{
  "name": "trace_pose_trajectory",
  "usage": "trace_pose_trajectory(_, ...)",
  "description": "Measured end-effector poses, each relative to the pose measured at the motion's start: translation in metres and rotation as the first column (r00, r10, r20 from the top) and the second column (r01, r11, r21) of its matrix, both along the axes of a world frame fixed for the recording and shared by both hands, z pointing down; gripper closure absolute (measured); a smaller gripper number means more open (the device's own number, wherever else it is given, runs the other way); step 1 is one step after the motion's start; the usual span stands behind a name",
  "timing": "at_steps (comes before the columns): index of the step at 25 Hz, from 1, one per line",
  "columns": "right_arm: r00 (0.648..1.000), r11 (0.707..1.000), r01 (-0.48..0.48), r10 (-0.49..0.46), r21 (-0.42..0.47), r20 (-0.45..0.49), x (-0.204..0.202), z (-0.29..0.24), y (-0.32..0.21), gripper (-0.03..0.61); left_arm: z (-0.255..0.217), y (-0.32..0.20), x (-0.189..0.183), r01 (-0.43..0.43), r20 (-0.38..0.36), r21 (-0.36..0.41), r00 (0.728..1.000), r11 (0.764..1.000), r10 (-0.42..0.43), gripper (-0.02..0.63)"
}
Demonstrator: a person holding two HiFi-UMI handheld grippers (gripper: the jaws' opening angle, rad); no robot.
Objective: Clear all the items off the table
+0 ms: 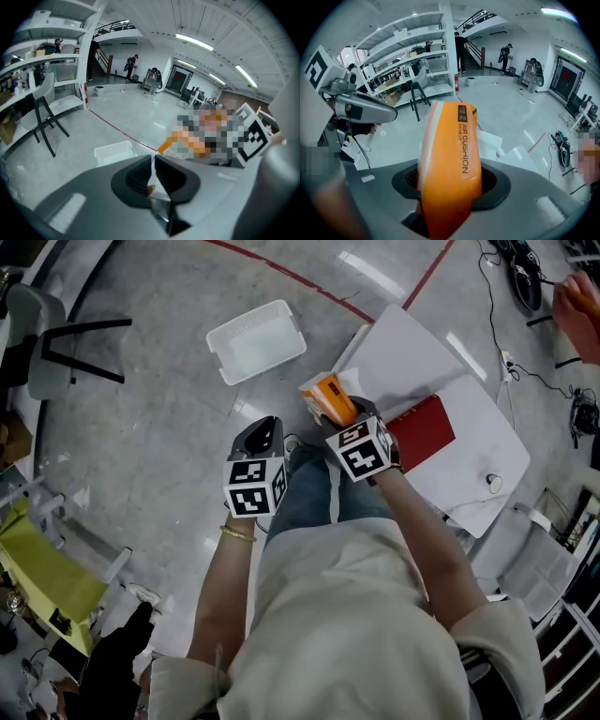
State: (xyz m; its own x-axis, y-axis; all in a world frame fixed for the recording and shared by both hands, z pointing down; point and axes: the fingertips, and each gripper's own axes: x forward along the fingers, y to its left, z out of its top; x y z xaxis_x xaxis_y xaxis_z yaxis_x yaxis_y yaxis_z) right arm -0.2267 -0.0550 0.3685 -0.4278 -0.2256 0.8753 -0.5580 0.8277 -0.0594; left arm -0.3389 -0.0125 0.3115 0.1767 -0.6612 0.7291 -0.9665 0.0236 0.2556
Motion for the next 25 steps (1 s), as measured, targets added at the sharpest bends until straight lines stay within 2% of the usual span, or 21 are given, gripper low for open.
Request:
trace_pose_trajectory(15,0.997,0.997,0.074,-0.074,-0.019,-0.014,-0.081,0.008,0.007,0.337,0.010,0.019,-0.084,0.106,-0.008,-0.007,0.994,0.994,-0.106,0.584)
trace_pose_trajectory(25,0.992,0.992,0.122,-0.123,-0.037,-0.033,-0.107,0.027,-0.022,0.336,0.026,0.002,-0.115,0.209,-0.019,-0.026,0.978,0.978,-0.209,0.584)
